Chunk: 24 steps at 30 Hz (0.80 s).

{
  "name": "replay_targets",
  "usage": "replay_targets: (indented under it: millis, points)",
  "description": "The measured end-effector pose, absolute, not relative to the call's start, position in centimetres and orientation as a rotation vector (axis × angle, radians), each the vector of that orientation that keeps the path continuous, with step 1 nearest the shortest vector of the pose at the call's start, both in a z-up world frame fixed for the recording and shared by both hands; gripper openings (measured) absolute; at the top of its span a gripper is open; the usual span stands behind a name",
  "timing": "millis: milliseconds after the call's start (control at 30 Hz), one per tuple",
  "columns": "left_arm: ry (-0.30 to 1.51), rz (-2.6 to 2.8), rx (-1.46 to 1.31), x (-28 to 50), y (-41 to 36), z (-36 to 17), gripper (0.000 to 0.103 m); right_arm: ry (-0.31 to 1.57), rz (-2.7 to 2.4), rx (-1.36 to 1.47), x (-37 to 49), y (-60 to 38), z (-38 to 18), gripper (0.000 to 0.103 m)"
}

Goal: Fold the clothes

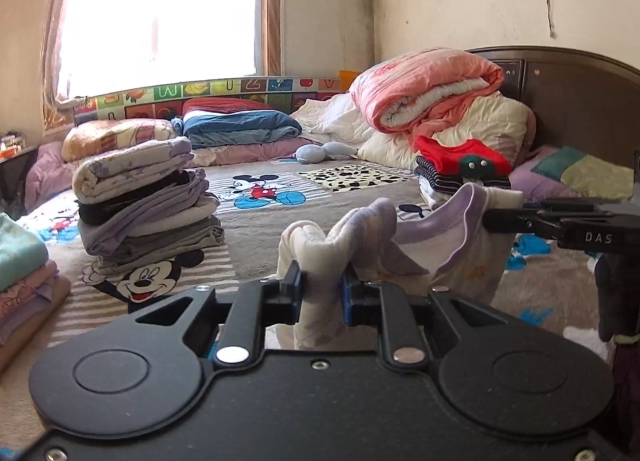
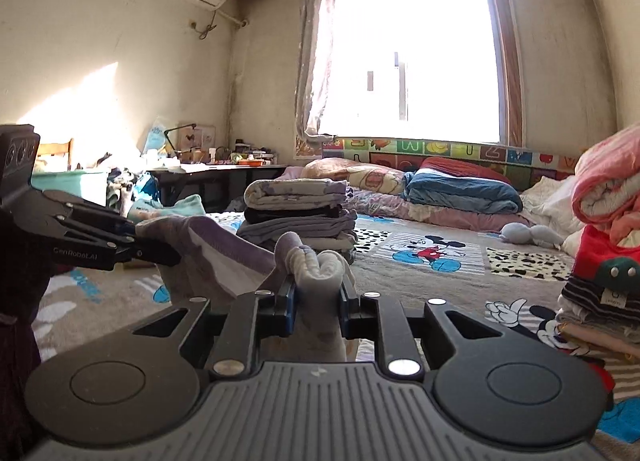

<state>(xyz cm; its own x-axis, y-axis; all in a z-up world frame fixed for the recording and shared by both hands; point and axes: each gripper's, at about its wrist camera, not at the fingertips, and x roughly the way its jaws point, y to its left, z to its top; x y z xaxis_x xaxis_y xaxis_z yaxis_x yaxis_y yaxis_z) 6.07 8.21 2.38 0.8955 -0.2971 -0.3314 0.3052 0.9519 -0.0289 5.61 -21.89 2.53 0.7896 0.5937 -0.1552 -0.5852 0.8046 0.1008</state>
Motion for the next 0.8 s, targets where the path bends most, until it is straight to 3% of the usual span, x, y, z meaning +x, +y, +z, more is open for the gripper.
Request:
replay_targets:
  millis: [500, 800]
  points:
    - [0.491, -0.439, -0.481, 18.8, 14.4, -3.1, 0.014, 0.539, 0.712, 0.782, 23.1, -25.3, -7.5, 0.025]
    - [0.525, -0.430, -0.596, 21.3, 16.3, -5.0, 0.013, 0.573, 0.756, 0.897, 27.1, -24.4, -9.2, 0.023]
